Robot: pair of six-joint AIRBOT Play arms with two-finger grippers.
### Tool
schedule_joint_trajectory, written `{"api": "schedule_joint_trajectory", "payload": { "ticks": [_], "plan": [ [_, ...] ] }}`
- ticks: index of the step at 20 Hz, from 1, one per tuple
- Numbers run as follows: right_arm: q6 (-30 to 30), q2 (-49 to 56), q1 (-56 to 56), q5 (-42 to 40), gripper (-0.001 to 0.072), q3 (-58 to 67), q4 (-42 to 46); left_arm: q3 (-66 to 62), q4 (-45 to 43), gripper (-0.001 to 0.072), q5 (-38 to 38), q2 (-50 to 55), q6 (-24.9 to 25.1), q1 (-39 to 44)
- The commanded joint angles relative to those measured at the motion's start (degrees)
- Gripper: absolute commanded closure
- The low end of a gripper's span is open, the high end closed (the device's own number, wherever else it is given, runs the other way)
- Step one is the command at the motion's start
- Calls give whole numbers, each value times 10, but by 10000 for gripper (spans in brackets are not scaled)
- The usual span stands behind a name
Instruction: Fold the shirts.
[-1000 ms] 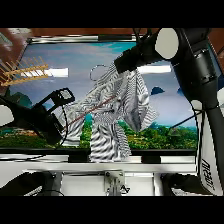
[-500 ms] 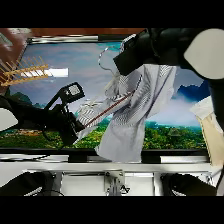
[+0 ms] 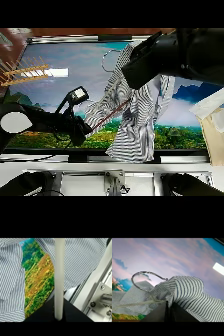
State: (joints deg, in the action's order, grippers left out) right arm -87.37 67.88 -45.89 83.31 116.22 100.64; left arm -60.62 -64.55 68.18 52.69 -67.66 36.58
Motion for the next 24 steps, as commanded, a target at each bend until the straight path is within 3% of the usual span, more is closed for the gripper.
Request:
{"api": "schedule_joint_trajectory", "payload": {
  "ticks": [1,4,9,12,17,23,24],
  "plan": [
    [-12,-11,-3,17,622,0,-36,34,20,657,-62,0,8,-1],
    [-22,3,-3,79,622,0,-64,33,65,656,-110,-2,20,-1],
    [-24,41,-3,180,622,0,-89,32,120,656,-123,-3,55,-2],
    [-29,44,-4,188,622,0,-134,33,119,657,-125,0,55,-22],
    [-55,21,-3,212,622,0,-131,33,120,656,-126,4,55,-77],
    [-74,43,-3,212,617,-3,-142,32,124,656,-128,2,57,-83],
    [-73,52,-3,212,479,-3,-142,32,123,656,-127,0,63,-83]
  ]
}}
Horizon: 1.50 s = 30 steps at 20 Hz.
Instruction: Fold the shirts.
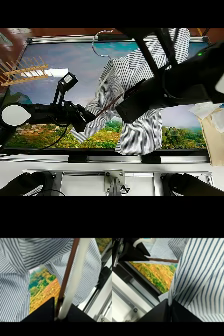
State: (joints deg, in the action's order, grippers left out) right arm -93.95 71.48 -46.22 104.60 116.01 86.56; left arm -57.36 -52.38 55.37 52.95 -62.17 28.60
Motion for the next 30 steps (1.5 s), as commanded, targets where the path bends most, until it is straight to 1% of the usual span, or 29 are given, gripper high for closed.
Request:
{"api": "schedule_joint_trajectory", "payload": {
  "ticks": [1,2,4,5,6,8,10,13,14,15,16,18,20,21,22,23,24,25,26,27,28,30],
  "plan": [
    [-4,24,0,0,198,-1,-1,0,2,656,1,-5,14,-4],
    [6,28,0,0,138,-1,5,0,1,656,1,-8,15,-4],
    [12,19,0,-3,138,0,43,0,0,656,1,-15,23,-4],
    [12,5,0,-13,139,0,76,0,-3,656,1,-18,26,-4],
    [10,-14,0,-31,139,0,115,0,-10,656,1,-19,26,-4],
    [-13,-56,12,-71,138,0,205,0,-28,656,1,-20,30,-4],
    [-40,-92,63,-112,138,0,256,0,-49,656,2,-20,32,-4],
    [-35,-118,202,-149,139,0,264,0,-53,656,7,-20,49,-4],
    [-36,-118,265,-153,141,0,257,0,-53,656,14,-20,58,-4],
    [-35,-113,329,-153,145,0,230,0,-56,656,23,-20,63,-4],
    [-29,-103,407,-153,151,0,179,0,-64,656,29,-20,63,-4],
    [-17,-70,558,-145,152,0,30,0,-68,656,44,-20,82,-4],
    [-12,-22,668,-116,152,-1,-95,0,-68,656,53,-20,90,-4],
    [27,2,695,-94,152,-1,-133,0,-70,656,53,-20,90,-4],
    [123,27,707,-62,152,-1,-169,0,-72,656,53,-20,91,-4],
    [245,50,706,-17,151,-1,-217,0,-73,656,53,-20,91,-4],
    [356,69,697,23,148,-1,-283,0,-73,656,54,-19,93,-4],
    [443,80,682,18,140,-5,-347,0,-72,656,58,-19,97,-4],
    [527,88,661,12,141,-5,-378,0,-75,656,72,-18,110,-3],
    [591,93,635,-4,141,-5,-372,0,-84,656,85,-18,111,-4],
    [627,97,609,-19,141,-5,-344,0,-96,656,95,-19,111,-4],
    [678,108,566,-42,141,-5,-289,0,-120,656,103,-18,112,-4]
  ]
}}
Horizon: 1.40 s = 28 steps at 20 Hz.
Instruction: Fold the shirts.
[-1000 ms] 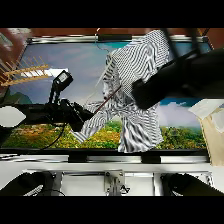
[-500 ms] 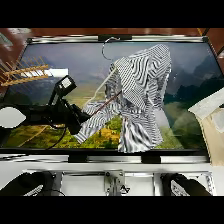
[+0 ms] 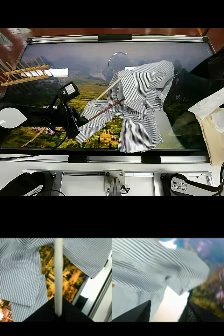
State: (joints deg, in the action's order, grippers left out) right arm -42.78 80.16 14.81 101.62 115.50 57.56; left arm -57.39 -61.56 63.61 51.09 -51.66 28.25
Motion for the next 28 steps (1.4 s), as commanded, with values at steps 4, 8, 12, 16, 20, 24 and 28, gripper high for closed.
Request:
{"api": "schedule_joint_trajectory", "payload": {
  "ticks": [4,8,12,16,20,24,28],
  "plan": [
    [211,50,-104,-22,95,0,55,0,-66,656,20,0,7,0],
    [211,85,-153,-7,95,-1,45,0,-75,656,21,-2,17,-1],
    [215,103,-173,-2,100,-19,46,0,-81,656,20,-4,17,0],
    [235,105,-173,-2,100,-59,45,0,-80,657,7,-11,17,0],
    [239,105,-181,8,356,-74,45,-1,-79,657,-3,-15,17,0],
    [237,104,-194,45,622,-74,41,-2,-109,645,-91,-12,32,-1],
    [229,91,-192,48,622,-74,53,-2,-235,131,-183,-11,4,-11]
  ]
}}
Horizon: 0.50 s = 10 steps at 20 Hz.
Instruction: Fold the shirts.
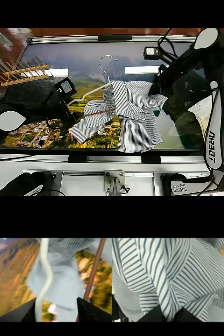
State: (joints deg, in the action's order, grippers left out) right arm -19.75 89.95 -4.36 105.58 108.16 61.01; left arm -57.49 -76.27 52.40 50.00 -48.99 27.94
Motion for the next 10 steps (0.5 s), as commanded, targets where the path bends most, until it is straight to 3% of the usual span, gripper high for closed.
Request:
{"api": "schedule_joint_trajectory", "payload": {
  "ticks": [1,4,7,8,10],
  "plan": [
    [-3,-14,0,8,623,-1,26,-1,-105,92,-88,0,-50,-22],
    [-7,-37,4,6,623,-1,26,-15,-112,89,-102,0,-88,-77],
    [-27,-59,17,5,624,-1,26,-53,-112,27,-102,-8,-104,-135],
    [-38,-68,22,5,625,-1,23,-70,-112,28,-102,-10,-128,-157],
    [-55,-90,22,-2,625,-1,21,-102,-111,45,-93,-16,-229,-209]
  ]
}}
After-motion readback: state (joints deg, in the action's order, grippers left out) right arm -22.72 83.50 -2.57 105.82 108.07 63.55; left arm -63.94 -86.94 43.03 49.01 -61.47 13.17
